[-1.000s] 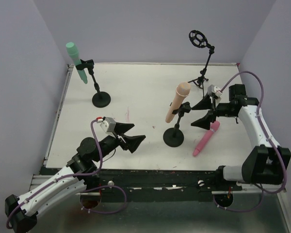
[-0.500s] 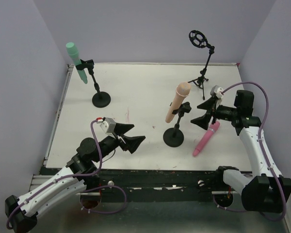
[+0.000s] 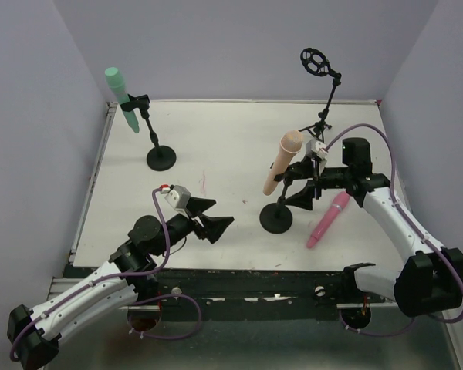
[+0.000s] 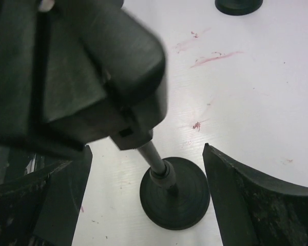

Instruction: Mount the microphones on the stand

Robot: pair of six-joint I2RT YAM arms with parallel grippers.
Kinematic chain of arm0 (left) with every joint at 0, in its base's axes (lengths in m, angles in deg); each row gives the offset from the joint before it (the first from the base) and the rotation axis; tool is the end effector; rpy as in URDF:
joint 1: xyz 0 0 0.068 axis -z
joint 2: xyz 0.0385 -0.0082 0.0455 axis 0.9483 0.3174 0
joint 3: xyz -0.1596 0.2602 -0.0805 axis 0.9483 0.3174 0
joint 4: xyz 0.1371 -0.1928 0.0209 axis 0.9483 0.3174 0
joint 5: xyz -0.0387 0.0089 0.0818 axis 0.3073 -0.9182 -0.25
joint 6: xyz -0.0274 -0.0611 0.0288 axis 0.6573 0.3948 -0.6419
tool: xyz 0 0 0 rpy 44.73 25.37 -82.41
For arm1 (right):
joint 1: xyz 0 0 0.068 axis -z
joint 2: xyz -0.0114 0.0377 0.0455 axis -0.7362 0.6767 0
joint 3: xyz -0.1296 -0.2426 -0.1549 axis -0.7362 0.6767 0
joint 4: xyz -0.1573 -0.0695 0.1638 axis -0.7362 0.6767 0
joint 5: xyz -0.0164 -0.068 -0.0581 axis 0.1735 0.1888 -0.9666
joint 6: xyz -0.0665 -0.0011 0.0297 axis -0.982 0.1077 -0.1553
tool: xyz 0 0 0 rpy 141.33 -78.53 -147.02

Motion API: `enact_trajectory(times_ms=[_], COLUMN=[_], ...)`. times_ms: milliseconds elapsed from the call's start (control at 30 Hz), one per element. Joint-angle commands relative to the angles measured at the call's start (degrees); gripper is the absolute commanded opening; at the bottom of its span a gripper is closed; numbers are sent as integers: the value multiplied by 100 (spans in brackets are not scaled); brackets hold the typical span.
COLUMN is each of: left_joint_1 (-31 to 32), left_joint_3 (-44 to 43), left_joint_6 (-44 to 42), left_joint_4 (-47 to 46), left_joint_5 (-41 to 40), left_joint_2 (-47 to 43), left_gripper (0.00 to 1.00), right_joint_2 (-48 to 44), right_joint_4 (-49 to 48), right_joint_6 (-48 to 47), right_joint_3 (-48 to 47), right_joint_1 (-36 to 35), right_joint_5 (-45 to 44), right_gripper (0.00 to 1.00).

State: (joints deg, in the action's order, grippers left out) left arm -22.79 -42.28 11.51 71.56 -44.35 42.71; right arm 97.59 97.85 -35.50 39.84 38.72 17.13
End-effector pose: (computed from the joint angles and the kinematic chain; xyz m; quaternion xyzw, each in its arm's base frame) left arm 0.0678 -0.0836 0.2836 0.1578 0.6666 -0.4636 0.5620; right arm 0.1899 0.0865 0.3224 -0.4774 0.6194 0.4443 0.4371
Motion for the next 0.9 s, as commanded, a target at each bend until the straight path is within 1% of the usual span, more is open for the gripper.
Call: enact_trajectory(times_ms=[0,133,267,333,467,500,600,667,700,800,867], left_joint_1=[-19,-28,-28,-19,-28,-19,-19,-19,-19,-19,-11], left_joint_3=[23,-3,49,84,102,111,225,330,348,453,558], left_joint_6=[193,114,79,70,52,26,0,0,8,-35,-114], left_joint_4=[-112,2,-67,-147,-235,-287,-612,-849,-920,-1183,-1429], left_joint_5=[115,107,80,89,159,211,475,616,651,800,836], left_joint_2=[3,-24,-77,-59,81,116,266,371,415,556,644], left_gripper=[99,99,99,99,99,99,98,98,98,97,97], right_joint_2=[265,397,301,257,256,265,300,335,344,336,327], right_joint_4=[-838,-1340,-1367,-1367,-1341,-1306,-1262,-1314,-1410,-1718,-1798], right_joint_6=[522,1067,998,980,901,866,761,716,743,883,919], right_joint_3=[-435,-419,-129,-23,39,39,74,162,232,469,522], right_joint_1=[-168,-212,-203,-203,-203,-195,-177,-186,-186,-177,-195], right_joint_5=[98,220,352,387,467,458,405,431,449,580,677], right_gripper=[95,89,86,83,72,71,54,47,41,30,20])
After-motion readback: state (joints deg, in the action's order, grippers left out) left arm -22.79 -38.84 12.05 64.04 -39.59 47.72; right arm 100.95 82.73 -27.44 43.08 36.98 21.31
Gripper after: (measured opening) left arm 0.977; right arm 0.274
